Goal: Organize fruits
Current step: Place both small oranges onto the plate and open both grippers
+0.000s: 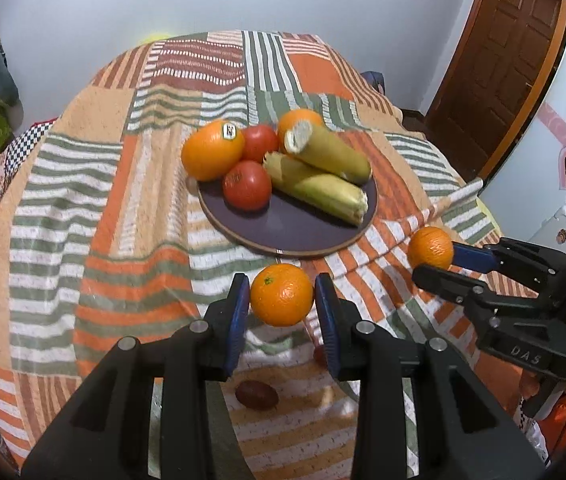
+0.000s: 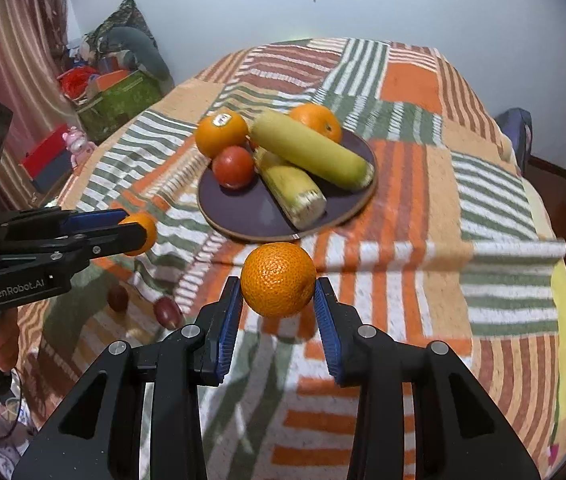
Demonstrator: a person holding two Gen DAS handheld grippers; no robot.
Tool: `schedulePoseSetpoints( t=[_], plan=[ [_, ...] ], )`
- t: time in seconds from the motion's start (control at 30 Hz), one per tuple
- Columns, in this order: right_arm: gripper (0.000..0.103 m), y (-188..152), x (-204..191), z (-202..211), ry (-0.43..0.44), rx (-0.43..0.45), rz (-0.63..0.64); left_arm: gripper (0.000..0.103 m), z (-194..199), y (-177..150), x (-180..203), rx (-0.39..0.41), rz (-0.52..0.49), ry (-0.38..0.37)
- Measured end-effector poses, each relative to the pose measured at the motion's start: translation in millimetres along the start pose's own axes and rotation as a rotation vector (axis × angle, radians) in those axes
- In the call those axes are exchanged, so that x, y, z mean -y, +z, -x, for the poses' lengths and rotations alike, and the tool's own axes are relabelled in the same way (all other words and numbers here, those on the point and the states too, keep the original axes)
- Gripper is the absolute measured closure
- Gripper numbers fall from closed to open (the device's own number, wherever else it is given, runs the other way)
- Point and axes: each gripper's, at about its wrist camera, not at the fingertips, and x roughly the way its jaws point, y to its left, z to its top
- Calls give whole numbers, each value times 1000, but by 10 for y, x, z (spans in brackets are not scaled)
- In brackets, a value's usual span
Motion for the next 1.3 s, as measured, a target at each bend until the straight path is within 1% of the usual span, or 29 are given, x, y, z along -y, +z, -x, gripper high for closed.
schedulePoseSetpoints(
  t=[0.17,0.37,0.63,0.77,0.97,1.13,1.3],
  plan=[
    [69,116,-91,-106,21,9,9,70,-42,120,-32,16,-7,10],
    [69,246,-171,-247,22,15,19,70,-131,236,-93,19,-3,17],
    [69,354,-240,-470,16,-12,46,70,-271,375,-139,20,-5,25],
    [69,356,-242,-558,17,-22,43,70,-325,426,-176,27,0,23],
    [69,376,-214,-679,31,-46,19,69,-497,442,-215,1,-5,33],
    [69,411,-208,-770,30,-63,12,69,-660,432,-280,-35,16,16],
    [69,394,-171,-856,37,-99,-2,69,-738,436,-272,-42,4,20]
  ],
)
